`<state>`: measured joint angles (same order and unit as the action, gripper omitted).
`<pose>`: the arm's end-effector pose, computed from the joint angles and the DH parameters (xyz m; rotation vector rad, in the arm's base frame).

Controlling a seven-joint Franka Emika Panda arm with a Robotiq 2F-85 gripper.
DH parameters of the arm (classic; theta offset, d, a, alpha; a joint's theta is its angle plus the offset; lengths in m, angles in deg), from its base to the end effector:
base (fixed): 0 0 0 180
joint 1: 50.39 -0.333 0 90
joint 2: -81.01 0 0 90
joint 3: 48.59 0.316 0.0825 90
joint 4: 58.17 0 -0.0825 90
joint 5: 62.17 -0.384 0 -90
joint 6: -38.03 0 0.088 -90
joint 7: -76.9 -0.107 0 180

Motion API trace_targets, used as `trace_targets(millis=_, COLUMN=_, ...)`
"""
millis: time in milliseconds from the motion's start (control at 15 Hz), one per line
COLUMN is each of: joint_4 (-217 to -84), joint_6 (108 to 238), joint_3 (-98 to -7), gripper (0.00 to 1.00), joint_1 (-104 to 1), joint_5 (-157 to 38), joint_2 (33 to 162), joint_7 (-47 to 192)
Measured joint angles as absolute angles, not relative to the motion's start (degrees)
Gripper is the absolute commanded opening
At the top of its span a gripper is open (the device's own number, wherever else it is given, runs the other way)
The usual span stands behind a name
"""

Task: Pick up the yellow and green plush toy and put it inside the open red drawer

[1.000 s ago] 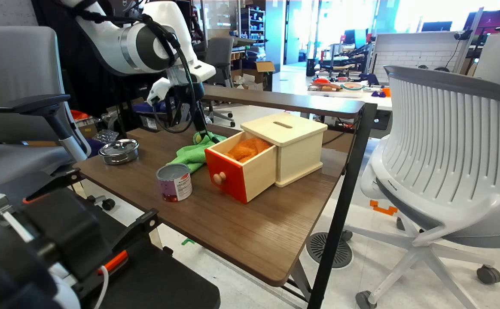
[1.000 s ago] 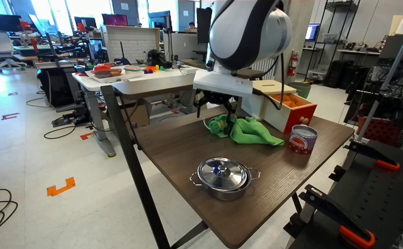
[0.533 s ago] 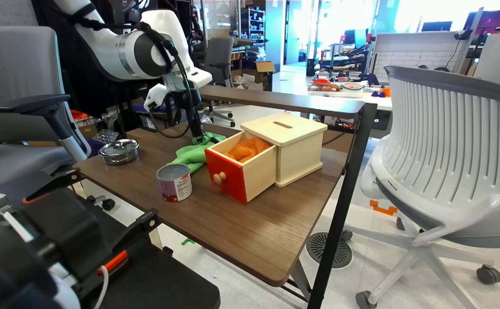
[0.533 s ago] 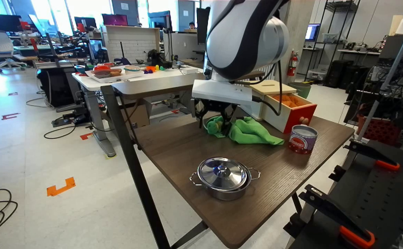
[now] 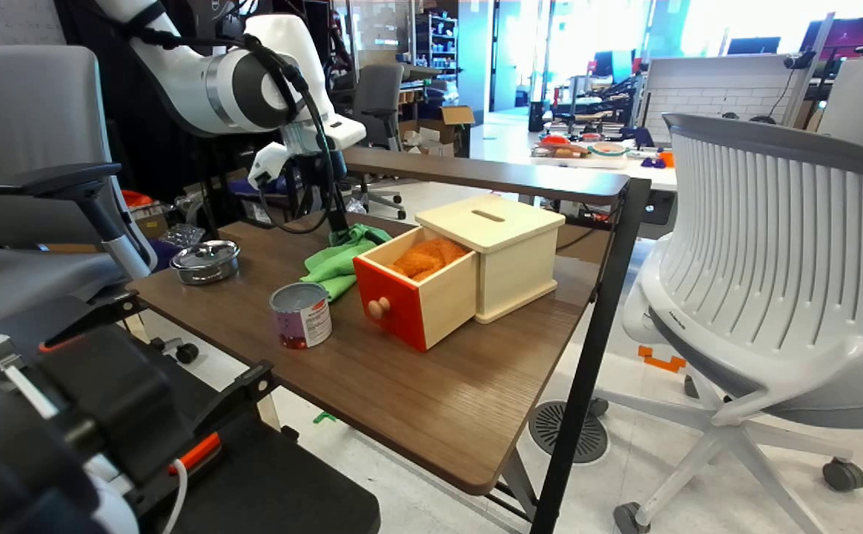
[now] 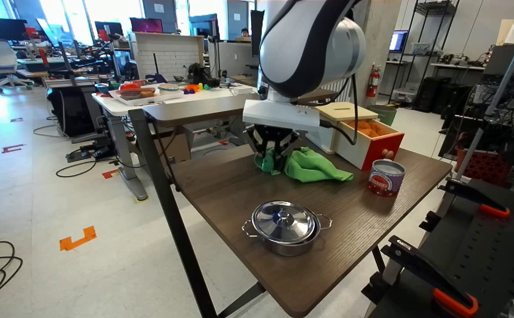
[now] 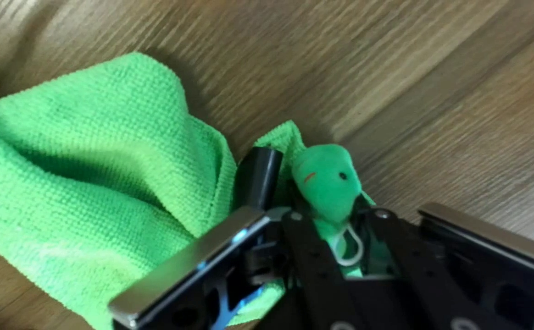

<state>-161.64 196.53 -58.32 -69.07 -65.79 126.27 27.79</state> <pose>0.6504 0.1077 0.1275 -2.9258 1.0633 -0.3160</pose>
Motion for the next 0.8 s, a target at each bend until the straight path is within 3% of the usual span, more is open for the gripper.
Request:
trace_targets(millis=67, joint_4=-161.64, joint_6=196.51, joint_3=-57.76, gripper=0.02, joint_1=-68.94, joint_5=-65.83, joint_2=126.12, joint_7=28.38)
trace_targets(millis=800, joint_4=-173.06, joint_6=196.37, joint_3=-50.36, gripper=0.04, joint_1=-69.41, joint_5=-65.73, joint_2=110.53, joint_7=34.29)
